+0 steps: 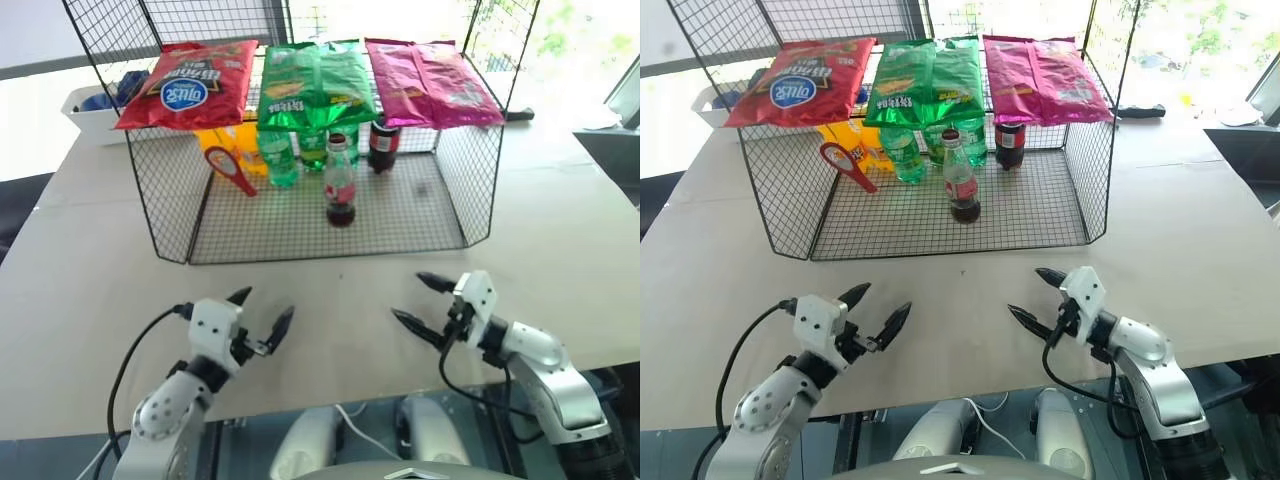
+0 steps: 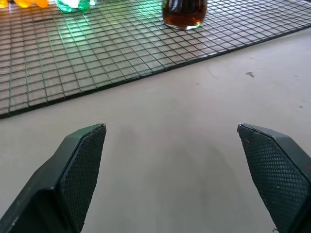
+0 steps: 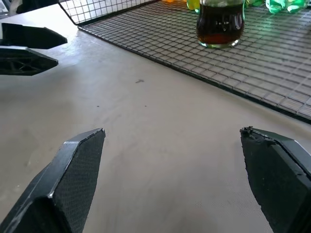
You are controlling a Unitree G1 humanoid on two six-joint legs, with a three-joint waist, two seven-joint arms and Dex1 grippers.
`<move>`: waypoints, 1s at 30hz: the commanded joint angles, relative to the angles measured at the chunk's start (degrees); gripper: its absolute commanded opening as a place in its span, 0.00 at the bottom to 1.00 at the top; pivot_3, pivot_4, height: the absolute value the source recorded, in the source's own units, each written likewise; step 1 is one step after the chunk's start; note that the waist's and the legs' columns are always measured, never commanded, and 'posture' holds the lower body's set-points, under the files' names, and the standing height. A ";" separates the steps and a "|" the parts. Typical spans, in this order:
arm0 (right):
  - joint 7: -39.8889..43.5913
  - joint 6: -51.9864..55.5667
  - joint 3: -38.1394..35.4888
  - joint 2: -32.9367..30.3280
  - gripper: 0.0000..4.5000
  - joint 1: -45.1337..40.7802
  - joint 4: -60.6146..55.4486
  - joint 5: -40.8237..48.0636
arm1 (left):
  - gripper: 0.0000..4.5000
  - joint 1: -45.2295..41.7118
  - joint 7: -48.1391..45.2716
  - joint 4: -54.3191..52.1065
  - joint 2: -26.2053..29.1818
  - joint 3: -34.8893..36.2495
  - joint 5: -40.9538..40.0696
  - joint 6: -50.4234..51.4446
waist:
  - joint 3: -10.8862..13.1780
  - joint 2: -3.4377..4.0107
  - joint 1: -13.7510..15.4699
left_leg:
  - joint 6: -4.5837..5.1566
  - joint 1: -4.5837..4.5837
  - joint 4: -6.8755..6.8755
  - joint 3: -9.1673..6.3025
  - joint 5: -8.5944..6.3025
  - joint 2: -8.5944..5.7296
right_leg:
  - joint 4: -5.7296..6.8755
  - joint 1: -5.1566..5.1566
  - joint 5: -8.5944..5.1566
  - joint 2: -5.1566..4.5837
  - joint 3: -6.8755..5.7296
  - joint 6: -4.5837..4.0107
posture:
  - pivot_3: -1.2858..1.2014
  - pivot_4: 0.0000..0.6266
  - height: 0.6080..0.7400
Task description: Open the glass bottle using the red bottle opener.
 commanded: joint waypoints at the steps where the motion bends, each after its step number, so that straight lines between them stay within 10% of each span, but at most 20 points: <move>1: -1.35 1.76 1.23 1.24 1.00 -2.96 -5.92 1.36 | 1.00 -4.99 3.98 1.19 -1.05 2.20 1.19 -0.41 | -0.07 -0.08 0.01 | -0.03 0.01 0.02 -0.03 0.02 0.00 | 0.02 0.00 0.01 0.01 -0.03 -0.01 | 0.52 0.24 0.96; 30: -6.71 9.03 2.98 6.00 1.00 -15.75 -11.92 6.57 | 0.94 -47.15 9.47 39.39 0.97 6.65 6.26 -17.45 | -0.24 -0.32 -0.30 | -0.01 -0.08 0.79 -0.09 0.02 -0.14 | 0.64 -0.03 0.15 0.16 -0.07 -0.17 | 0.52 0.24 0.96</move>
